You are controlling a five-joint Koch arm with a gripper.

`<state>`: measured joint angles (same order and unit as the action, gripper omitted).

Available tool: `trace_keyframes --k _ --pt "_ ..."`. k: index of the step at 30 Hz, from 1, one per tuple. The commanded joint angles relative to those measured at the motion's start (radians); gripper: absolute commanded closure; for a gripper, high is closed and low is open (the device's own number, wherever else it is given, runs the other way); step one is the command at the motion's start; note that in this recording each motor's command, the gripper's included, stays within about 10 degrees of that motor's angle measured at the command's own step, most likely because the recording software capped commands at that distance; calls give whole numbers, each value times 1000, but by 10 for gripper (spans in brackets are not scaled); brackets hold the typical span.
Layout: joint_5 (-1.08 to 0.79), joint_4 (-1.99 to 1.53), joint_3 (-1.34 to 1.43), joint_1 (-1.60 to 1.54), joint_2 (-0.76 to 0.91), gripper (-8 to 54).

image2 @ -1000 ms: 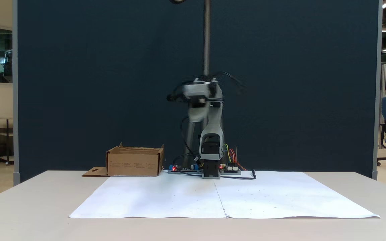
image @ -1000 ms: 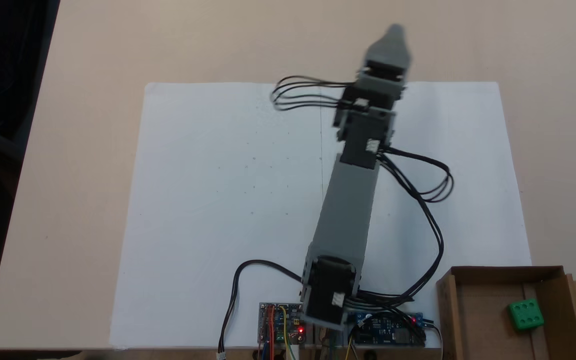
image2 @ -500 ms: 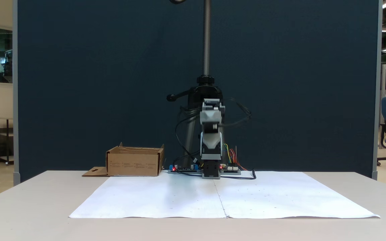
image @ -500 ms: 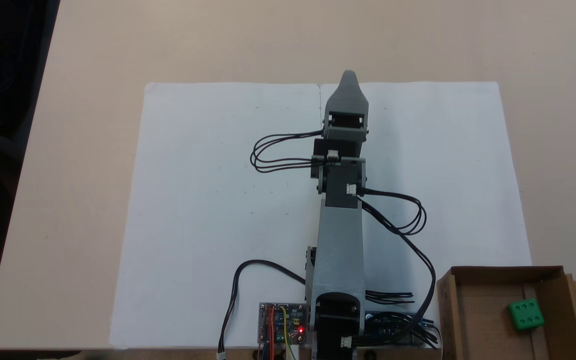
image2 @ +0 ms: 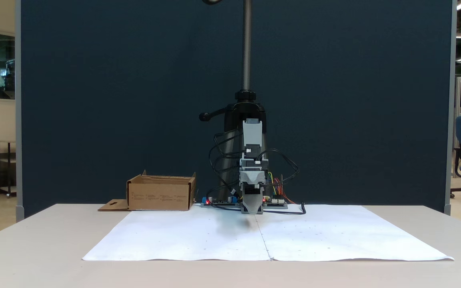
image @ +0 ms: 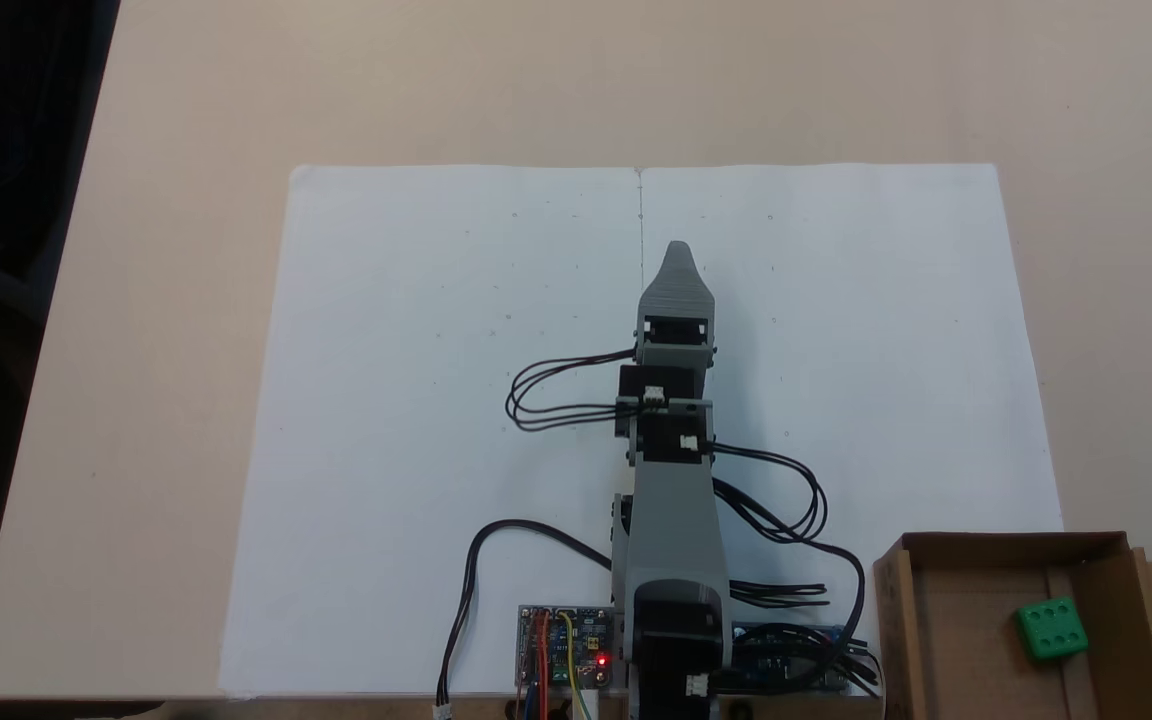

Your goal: Grasp a green dice and put it in the bin.

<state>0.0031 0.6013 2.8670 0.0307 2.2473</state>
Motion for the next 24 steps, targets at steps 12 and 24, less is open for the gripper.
trace_keyframes --k 12,24 --pt "-89 515 222 -12 123 14" --pt "-89 773 264 -12 123 9"
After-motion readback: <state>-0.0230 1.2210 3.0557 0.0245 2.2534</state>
